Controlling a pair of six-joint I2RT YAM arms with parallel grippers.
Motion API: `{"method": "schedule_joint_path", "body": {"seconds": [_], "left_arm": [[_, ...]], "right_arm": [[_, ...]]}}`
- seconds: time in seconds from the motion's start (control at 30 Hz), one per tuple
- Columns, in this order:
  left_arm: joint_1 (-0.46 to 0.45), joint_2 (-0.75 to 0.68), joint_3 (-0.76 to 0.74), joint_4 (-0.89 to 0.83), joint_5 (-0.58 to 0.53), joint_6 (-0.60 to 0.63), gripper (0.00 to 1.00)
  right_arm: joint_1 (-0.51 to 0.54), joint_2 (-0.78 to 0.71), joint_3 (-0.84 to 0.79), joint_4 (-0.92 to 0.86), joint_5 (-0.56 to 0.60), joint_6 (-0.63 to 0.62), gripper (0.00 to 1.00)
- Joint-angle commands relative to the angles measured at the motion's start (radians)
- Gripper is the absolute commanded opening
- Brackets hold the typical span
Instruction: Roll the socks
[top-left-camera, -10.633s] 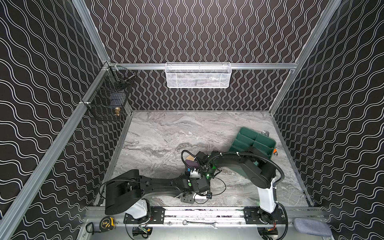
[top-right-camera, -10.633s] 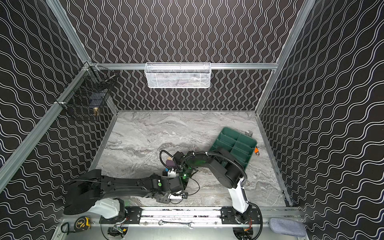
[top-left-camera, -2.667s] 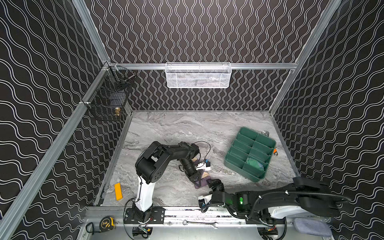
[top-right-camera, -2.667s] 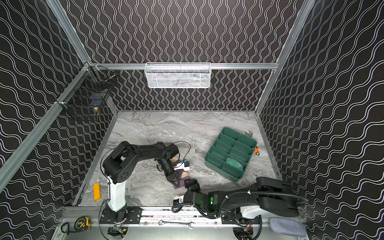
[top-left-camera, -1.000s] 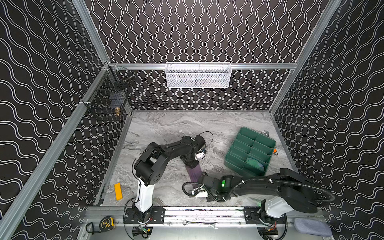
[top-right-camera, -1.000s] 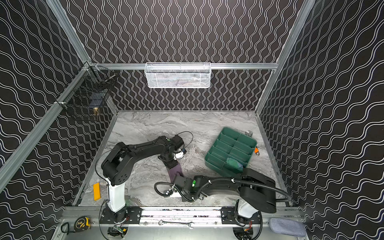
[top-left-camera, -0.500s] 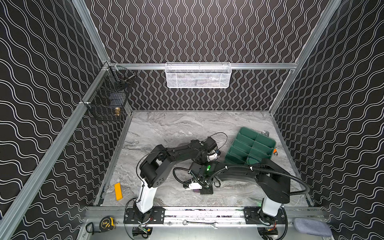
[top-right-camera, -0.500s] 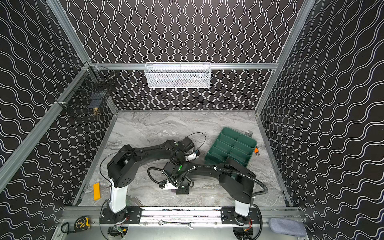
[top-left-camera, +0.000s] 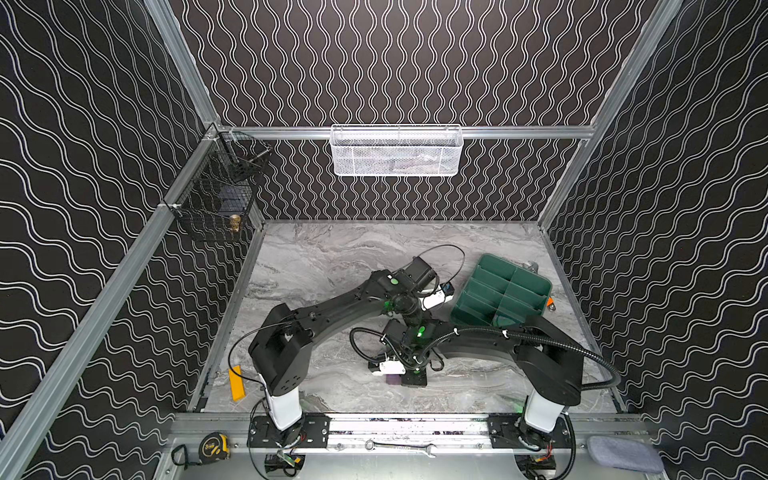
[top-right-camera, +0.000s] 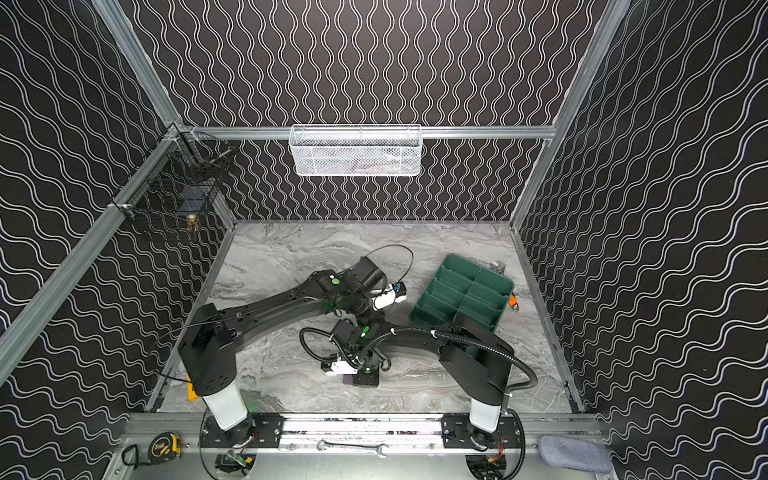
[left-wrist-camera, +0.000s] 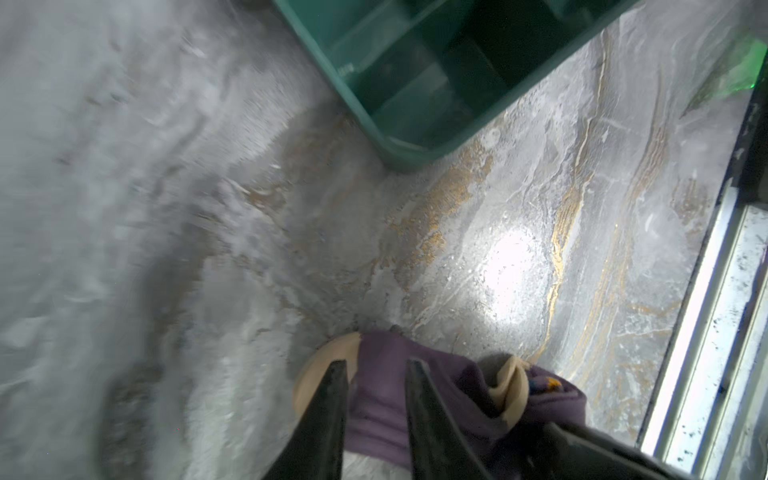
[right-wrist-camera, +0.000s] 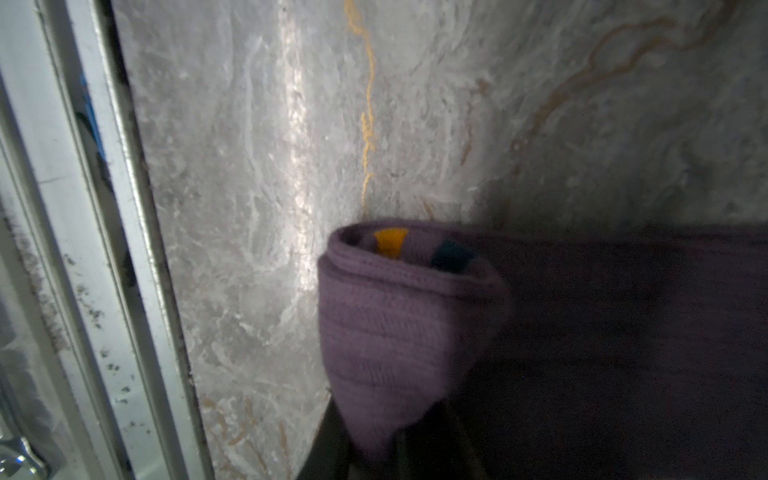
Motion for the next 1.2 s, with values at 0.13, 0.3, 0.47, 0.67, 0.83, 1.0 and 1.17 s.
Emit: {"method": "schedule_joint_path", "body": {"seconds": [0.13, 0.3, 0.47, 0.67, 0.83, 1.0, 1.17], "left_arm": [[0.106, -0.297, 0.079, 0.031, -0.246, 0.074, 0.34], [0.145, -0.617, 0.001, 0.162, -0.253, 0.313, 0.47], [0.144, -0.79, -0.088, -0.056, 0.157, 0.545, 0.65], [0.119, -0.849, -0.43, 0.066, 0.133, 0.48, 0.63], [-0.113, -0.78, -0.695, 0.223, -0.102, 0.505, 0.64], [-0.263, -0.592, -0.802, 0.341, -0.251, 0.498, 0.63], [-0.287, -0.469, -0.826, 0.495, -0.26, 0.446, 0.62]], "right_arm": [[-0.03, 0.062, 0.0, -0.087, 0.052, 0.002, 0.0], [-0.074, 0.101, 0.021, -0.058, 0.009, -0.016, 0.0], [-0.143, 0.171, 0.068, -0.013, -0.022, -0.037, 0.0], [-0.19, 0.253, 0.098, 0.05, 0.007, -0.07, 0.0], [-0.209, 0.301, 0.102, 0.09, 0.02, -0.098, 0.0], [-0.22, 0.331, 0.1, 0.117, 0.024, -0.109, 0.0], [-0.229, 0.34, 0.101, 0.124, 0.01, -0.116, 0.0]]}}
